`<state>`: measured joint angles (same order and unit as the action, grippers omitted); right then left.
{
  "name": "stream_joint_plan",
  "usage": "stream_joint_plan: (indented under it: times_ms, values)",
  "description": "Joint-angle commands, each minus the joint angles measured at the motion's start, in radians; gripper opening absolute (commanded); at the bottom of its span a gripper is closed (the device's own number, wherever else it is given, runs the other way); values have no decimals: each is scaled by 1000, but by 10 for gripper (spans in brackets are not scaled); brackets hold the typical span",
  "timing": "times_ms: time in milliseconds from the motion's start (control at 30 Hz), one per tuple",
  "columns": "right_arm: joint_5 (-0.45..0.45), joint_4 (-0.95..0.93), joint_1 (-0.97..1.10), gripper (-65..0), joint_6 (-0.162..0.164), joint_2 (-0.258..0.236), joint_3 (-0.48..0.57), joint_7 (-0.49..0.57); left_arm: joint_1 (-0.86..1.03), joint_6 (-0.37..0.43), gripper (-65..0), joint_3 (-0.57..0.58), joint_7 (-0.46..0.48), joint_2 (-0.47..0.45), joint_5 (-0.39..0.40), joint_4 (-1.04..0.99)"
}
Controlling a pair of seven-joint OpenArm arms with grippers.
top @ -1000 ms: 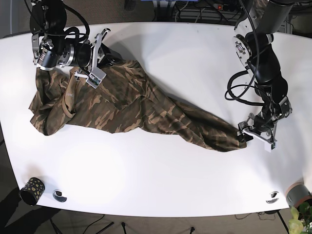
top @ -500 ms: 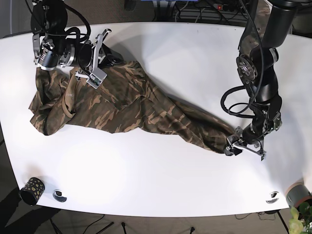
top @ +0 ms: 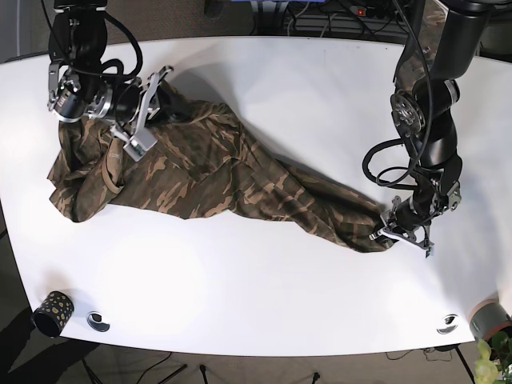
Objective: Fold the T-shirt properly
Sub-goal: 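Lower the left gripper to the shirt's hem end and grasp it, then lift the shirt with both grippers and swing it over the table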
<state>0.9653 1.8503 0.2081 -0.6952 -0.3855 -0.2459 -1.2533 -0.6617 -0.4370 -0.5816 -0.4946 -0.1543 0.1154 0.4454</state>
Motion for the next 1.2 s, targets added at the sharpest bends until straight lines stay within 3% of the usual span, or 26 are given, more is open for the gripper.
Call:
stream_joint_plan:
  times_ms: [0,233,367,700,867,1167]
  values:
    - [17,-18,-42,-650,-3,-16,-34,17,-20,-7,-636,2,-13,-38,-15,22]
    - [16,-27,-161,-650,-3,-30,-42,17,27,-53,-636,2,-112,-67,-19,283]
    - [16,-44,-252,-650,-3,-63,-40,22,56,-53,-636,2,-203,-67,-18,453]
    - [16,-298,-566,-650,-3,-125,-34,22,86,-53,-633,5,-361,-75,-23,806]
    - [16,-407,-718,-650,-3,-146,-22,19,81,-53,-633,97,-378,-101,-21,880]
    - [14,-648,-1065,-650,-3,-183,121,36,-34,-53,-633,220,-379,-132,-23,927]
